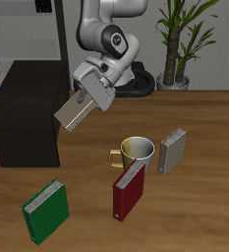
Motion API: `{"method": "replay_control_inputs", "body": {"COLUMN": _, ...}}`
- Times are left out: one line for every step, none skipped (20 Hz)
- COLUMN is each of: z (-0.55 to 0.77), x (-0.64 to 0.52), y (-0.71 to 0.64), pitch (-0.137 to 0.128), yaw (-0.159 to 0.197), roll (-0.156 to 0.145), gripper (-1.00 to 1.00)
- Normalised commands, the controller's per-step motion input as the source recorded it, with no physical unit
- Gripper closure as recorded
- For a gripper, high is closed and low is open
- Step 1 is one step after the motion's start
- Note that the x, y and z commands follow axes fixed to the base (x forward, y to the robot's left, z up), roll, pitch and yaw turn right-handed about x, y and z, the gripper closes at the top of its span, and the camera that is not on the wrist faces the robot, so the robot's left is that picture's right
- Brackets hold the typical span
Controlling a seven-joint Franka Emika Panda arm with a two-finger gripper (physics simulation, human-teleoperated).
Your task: Place the right yellow book in the top region of the shelf
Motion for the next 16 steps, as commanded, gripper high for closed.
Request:
{"method": "replay_control_inputs", "body": {"z": -0.02, "x": 0.01, "y": -0.22, "pitch": 0.027, "yaw": 0.006, "roll": -0.047, "gripper": 1.00}}
{"method": "replay_control_inputs", "body": {"z": 0.03, "x": 0.15, "y": -0.17, "pitch": -0.024, "yaw": 0.024, "roll": -0.018, "gripper": 1.00}}
{"method": "replay_control_inputs", "body": {"z": 0.05, "x": 0.01, "y": -0.19, "pitch": -0.014, "yaw": -0.002, "roll": -0.049, "gripper": 1.00}}
{"method": "replay_control_inputs", "body": {"z": 0.03, "x": 0.07, "y": -0.14, "pitch": -0.032, "yaw": 0.008, "roll": -0.019, "gripper": 1.00}}
{"method": "replay_control_inputs", "body": {"z": 0.02, "x": 0.03, "y": -0.04, "pitch": 0.001, "yaw": -0.011, "roll": -0.034, "gripper": 1.00}}
{"method": "replay_control_inputs", "body": {"z": 0.03, "x": 0.00, "y": -0.03, "pitch": -0.034, "yaw": 0.014, "roll": 0.031, "gripper": 1.00}}
{"method": "replay_control_inputs", "body": {"z": 0.05, "x": 0.00, "y": -0.14, "pitch": -0.038, "yaw": 0.011, "roll": -0.062, "gripper": 1.00}}
{"method": "replay_control_inputs", "body": {"z": 0.04, "x": 0.06, "y": 0.01, "pitch": -0.029, "yaw": 0.024, "roll": 0.026, "gripper": 1.00}}
{"method": "replay_control_inputs", "body": {"z": 0.01, "x": -0.07, "y": -0.11, "pitch": -0.094, "yaw": 0.046, "roll": -0.028, "gripper": 1.00}}
{"method": "replay_control_inputs", "body": {"z": -0.04, "x": -0.02, "y": -0.08, "pitch": 0.009, "yaw": 0.002, "roll": -0.004, "gripper": 1.00}}
{"method": "replay_control_inputs", "body": {"z": -0.04, "x": 0.10, "y": -0.22, "pitch": 0.081, "yaw": -0.015, "roll": -0.032, "gripper": 1.00}}
{"method": "replay_control_inputs", "body": {"z": 0.04, "x": 0.01, "y": -0.17, "pitch": 0.005, "yaw": -0.015, "roll": -0.044, "gripper": 1.00}}
{"method": "replay_control_inputs", "body": {"z": 0.04, "x": 0.00, "y": -0.16, "pitch": -0.016, "yaw": -0.042, "roll": -0.047, "gripper": 1.00}}
{"method": "replay_control_inputs", "body": {"z": -0.05, "x": 0.07, "y": -0.19, "pitch": 0.052, "yaw": -0.007, "roll": -0.025, "gripper": 1.00}}
{"method": "replay_control_inputs", "body": {"z": -0.06, "x": 0.14, "y": -0.28, "pitch": 0.008, "yaw": 0.005, "roll": -0.058, "gripper": 1.00}}
{"method": "replay_control_inputs", "body": {"z": -0.13, "x": 0.08, "y": -0.26, "pitch": 0.019, "yaw": -0.008, "roll": -0.040, "gripper": 1.00}}
